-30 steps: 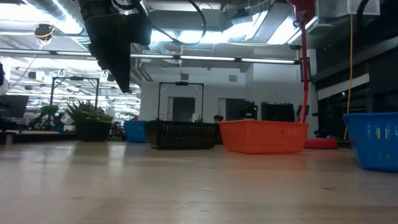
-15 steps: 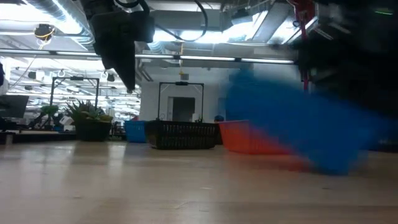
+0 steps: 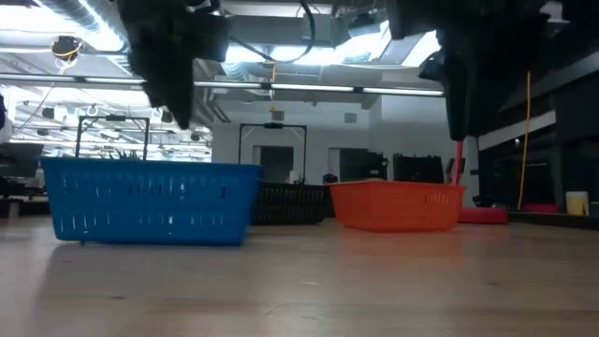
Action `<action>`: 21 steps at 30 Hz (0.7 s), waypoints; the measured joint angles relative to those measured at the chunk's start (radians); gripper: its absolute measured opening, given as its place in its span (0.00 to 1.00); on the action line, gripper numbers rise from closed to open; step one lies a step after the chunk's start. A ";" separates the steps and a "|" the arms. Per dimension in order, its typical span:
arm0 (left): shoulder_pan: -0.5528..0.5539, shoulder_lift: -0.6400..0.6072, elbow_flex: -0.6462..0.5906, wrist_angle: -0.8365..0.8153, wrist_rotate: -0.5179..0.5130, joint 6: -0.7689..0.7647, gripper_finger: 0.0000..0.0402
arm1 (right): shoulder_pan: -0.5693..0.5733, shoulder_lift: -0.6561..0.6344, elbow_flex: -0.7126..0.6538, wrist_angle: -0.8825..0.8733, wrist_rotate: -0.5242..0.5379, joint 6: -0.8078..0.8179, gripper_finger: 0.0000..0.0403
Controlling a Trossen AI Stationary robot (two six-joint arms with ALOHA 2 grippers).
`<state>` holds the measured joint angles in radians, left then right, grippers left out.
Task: Stack baskets by color
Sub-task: Stack the bottom blue bin on top of the top blue bins
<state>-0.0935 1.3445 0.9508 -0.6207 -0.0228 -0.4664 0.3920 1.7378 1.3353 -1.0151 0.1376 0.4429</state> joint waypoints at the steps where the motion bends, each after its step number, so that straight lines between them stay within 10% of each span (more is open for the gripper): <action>1: -0.009 0.000 0.000 -0.009 0.032 -0.015 0.00 | 0.000 0.000 -0.005 -0.007 0.013 0.011 0.34; 21: -0.065 0.184 0.000 -0.061 -0.009 0.026 0.26 | -0.092 0.000 -0.051 -0.039 0.030 -0.032 0.34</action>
<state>-0.1583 1.5282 0.9512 -0.6818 -0.0319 -0.4405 0.3003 1.7378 1.2839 -1.0543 0.1677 0.4107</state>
